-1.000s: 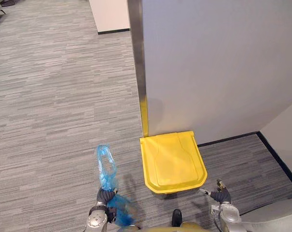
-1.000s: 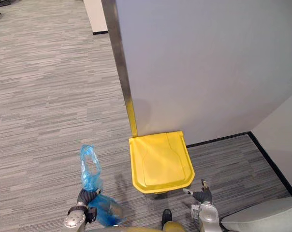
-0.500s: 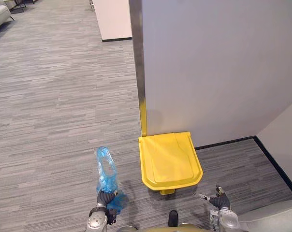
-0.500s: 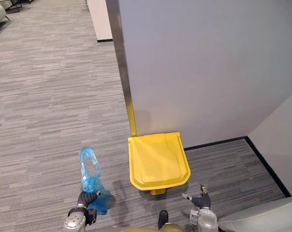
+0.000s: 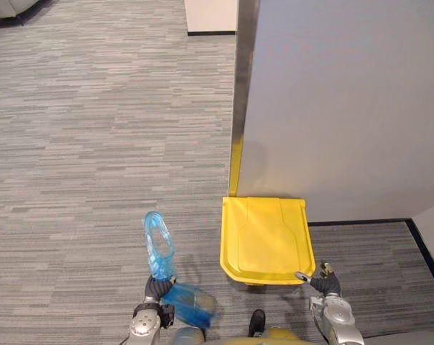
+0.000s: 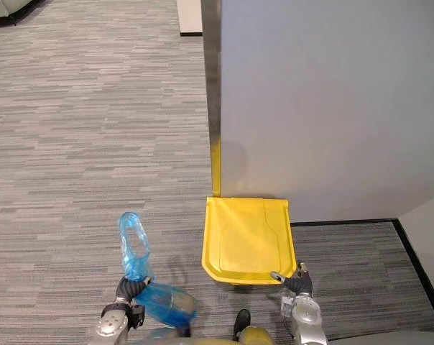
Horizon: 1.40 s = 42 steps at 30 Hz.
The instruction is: Gather rubbish on tea table into small bin, then transfer packed bag to large trash can.
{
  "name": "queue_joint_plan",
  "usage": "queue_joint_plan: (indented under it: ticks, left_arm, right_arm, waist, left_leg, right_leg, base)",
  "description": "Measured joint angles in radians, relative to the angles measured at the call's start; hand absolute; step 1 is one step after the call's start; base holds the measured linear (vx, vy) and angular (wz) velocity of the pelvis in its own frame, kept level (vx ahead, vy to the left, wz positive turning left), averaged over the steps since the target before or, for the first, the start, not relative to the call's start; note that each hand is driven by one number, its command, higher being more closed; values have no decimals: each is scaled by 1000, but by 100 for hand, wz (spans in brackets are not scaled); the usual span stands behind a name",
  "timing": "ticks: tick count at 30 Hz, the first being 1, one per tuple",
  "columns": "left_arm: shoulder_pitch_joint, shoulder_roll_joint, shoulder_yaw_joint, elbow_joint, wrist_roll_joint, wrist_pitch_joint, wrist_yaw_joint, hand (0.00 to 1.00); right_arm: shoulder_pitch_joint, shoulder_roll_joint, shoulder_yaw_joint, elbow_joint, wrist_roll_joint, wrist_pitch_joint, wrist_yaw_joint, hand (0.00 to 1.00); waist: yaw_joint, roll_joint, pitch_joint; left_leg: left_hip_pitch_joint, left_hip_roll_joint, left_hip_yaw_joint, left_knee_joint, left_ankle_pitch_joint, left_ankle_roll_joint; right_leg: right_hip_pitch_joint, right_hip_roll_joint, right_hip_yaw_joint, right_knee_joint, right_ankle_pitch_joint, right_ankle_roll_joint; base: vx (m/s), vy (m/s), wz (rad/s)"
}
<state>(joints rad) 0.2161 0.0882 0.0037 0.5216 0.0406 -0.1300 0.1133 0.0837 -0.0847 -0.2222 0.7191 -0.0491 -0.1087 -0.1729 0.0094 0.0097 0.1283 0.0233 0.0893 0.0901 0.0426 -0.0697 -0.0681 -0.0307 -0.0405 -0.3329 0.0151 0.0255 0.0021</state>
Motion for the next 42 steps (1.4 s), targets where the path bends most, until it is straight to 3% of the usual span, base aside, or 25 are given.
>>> queue_joint_plan:
  ticks: [6, 10, 17, 21, 24, 25, 26, 27, 28, 29, 33, 37, 39, 42]
  left_arm:
    - [1, 11, 5, 3, 0, 1, 0, 100]
    - [0, 27, 8, 3, 0, 1, 0, 100]
    - [-5, 31, 8, 10, 1, 1, 0, 100]
    - [-4, 30, 6, 10, 0, 1, 0, 100]
    - [-42, 30, 3, 9, 0, 0, 1, 100]
    - [-65, 35, 2, 10, -1, 0, 2, 100]
    - [-81, 38, 2, 11, -2, 0, 2, 100]
    - [-89, 40, 1, 11, -2, -1, 2, 100]
    - [-101, 41, 1, 12, -2, -3, 3, 100]
    - [-110, 38, -2, 11, -2, -3, 2, 100]
    - [-127, 35, 0, 7, -1, -3, 2, 100]
    - [-107, 34, 3, -5, -1, -4, 3, 100]
    - [-96, 32, 8, -4, -1, -3, 3, 100]
    - [-96, 31, 9, -3, -1, -3, 3, 100]
  right_arm:
    - [1, 1, -13, 2, 0, 2, 0, 0]
    - [-10, 0, -9, 2, -1, 4, 0, 0]
    - [-16, -2, 6, 2, -2, 10, 0, 0]
    - [-60, -16, 20, 2, -3, 10, -2, 0]
    - [-91, -34, 27, 0, -2, 10, -4, 0]
    - [-100, -32, 29, -1, -2, 11, -5, 0]
    - [-101, -32, 33, -2, -2, 12, -7, 0]
    - [-99, -31, 35, -2, -2, 14, -8, 0]
    - [-94, -27, 34, -10, -1, 22, -18, 0]
    - [-92, -28, 31, -31, -1, 28, -26, 0]
    - [-64, -11, 15, -96, -1, 30, -29, 0]
    - [10, 0, -18, -148, 5, 29, -28, 0]
    - [18, 0, -18, -149, 10, 29, -28, 0]
    - [17, 0, -18, -148, 11, 29, -28, 0]
  waist:
    - [-6, -2, 3]
    - [-24, 0, 4]
    - [-25, 5, 8]
    - [-27, 7, 35]
    - [-46, 13, 86]
    - [-47, 7, 111]
    - [-47, -2, 121]
    - [-47, -16, 125]
    - [-47, -49, 132]
    - [-52, -48, 142]
    - [-44, -31, 149]
    - [-33, -15, 140]
    - [-29, 5, 124]
    - [-26, 14, 101]
  left_leg:
    - [35, 1, 65, -78, 28, 2]
    - [59, 0, 123, -81, 15, 12]
    - [59, -9, 178, -68, -12, 23]
    - [68, -31, 206, -12, -49, 32]
    - [107, -43, 186, 14, -91, 70]
    - [115, -43, 178, 42, -101, 81]
    - [115, -45, 180, 58, -100, 76]
    - [114, -56, 178, 66, -101, 76]
    - [119, -80, 168, 84, -112, 63]
    - [105, -74, 157, 112, -131, 54]
    - [97, -28, 132, 172, -180, 28]
    - [98, 16, 102, 276, -273, 10]
    - [96, 32, 107, 258, -268, -6]
    - [99, 33, 115, 227, -259, -17]
  right_leg:
    - [-29, 9, 54, 1, 13, -2]
    - [-35, 12, 111, -1, 22, 7]
    - [-66, 10, 173, 11, 34, 17]
    - [-143, -29, 211, 218, -62, 33]
    - [-209, -67, 209, 419, -104, 81]
    - [-260, -65, 215, 463, -148, 116]
    - [-276, -64, 227, 372, -130, 121]
    - [-277, -65, 224, 307, -99, 120]
    - [-253, -88, 224, 253, -5, 90]
    - [-237, -93, 224, 236, 49, 66]
    - [-234, -65, 202, 309, -10, 31]
    - [-239, -57, 172, 453, -125, 14]
    - [-245, -39, 166, 441, -130, 9]
    - [-256, -30, 168, 434, -124, 0]
  base:
    - [-23, 13, -27]
    - [4, 34, -42]
    - [18, 34, -28]
    - [2, 51, -19]
    - [-47, 55, 7]
    - [-37, 15, 14]
    - [-29, 8, 20]
    - [49, -31, 27]
    - [70, -71, 31]
    - [55, -83, 26]
    - [30, -118, 15]
    - [69, -104, 20]
    - [103, -31, -1]
    - [113, 4, -10]
